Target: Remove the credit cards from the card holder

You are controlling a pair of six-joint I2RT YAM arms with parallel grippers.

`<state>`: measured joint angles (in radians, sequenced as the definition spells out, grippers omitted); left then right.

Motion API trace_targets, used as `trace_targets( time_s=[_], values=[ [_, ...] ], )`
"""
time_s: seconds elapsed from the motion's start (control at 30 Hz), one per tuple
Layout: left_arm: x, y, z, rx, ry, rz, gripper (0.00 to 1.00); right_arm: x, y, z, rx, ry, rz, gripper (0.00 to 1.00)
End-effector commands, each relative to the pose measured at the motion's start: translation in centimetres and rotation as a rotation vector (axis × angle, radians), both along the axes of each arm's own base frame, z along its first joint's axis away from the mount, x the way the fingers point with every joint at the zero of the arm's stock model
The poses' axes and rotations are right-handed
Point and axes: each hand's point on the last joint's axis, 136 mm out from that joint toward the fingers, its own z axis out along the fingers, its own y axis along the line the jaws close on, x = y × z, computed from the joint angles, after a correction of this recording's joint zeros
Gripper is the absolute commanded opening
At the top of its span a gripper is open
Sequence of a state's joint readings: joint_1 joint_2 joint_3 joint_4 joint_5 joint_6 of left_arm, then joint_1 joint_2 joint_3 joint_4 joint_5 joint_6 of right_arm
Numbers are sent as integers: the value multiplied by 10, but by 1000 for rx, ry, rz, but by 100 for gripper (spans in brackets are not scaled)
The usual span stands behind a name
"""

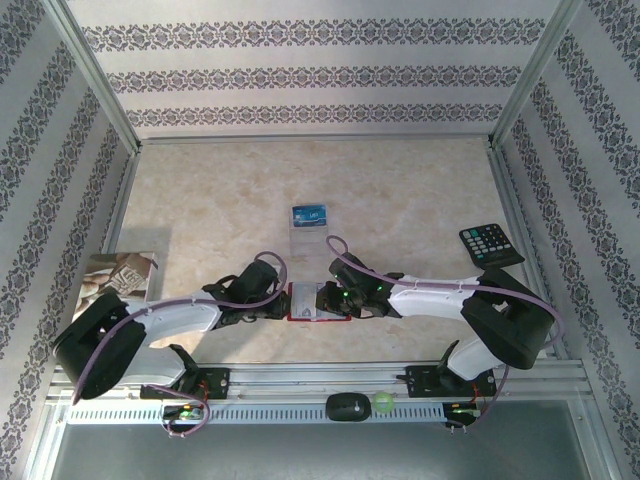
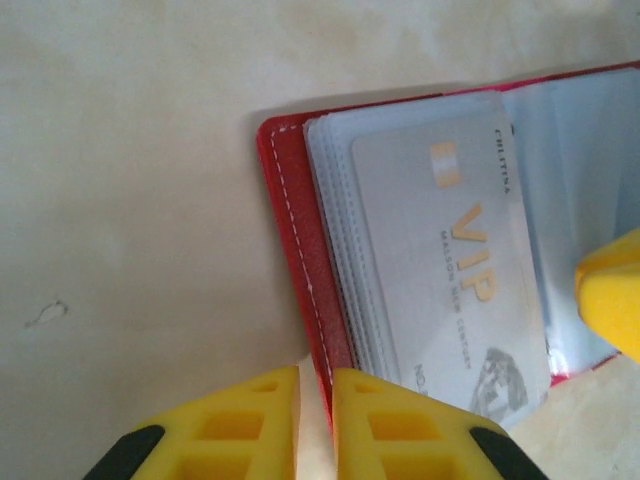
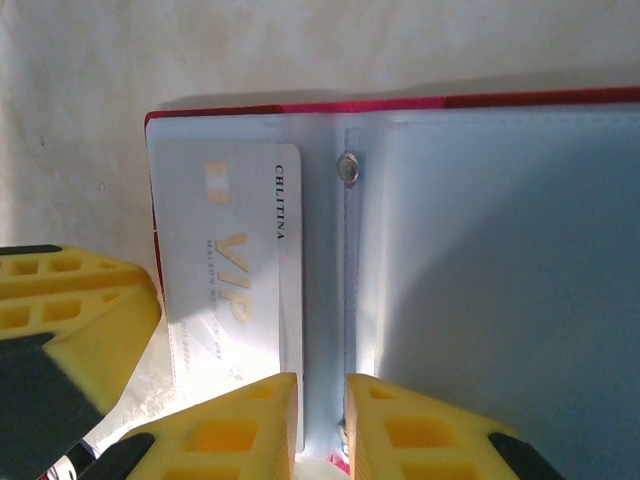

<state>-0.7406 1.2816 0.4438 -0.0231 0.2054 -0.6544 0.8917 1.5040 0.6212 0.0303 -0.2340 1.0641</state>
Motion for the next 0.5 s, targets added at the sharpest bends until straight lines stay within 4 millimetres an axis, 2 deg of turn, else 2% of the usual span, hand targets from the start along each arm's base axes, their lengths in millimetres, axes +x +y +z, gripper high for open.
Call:
trace_targets(
  time_s=[0.0,0.2,0.47],
  values=[
    [-2,-1,13,-18,-33,-9,19,2,-4,4,16,-11,-17,21],
    [5,-21,25,-75,-53,-36,19,2,-6,0,9,-6,-15,22],
    [7,-26,3,-31,-13,-45,18,2,-1,2,38,-18,7,24]
  ],
)
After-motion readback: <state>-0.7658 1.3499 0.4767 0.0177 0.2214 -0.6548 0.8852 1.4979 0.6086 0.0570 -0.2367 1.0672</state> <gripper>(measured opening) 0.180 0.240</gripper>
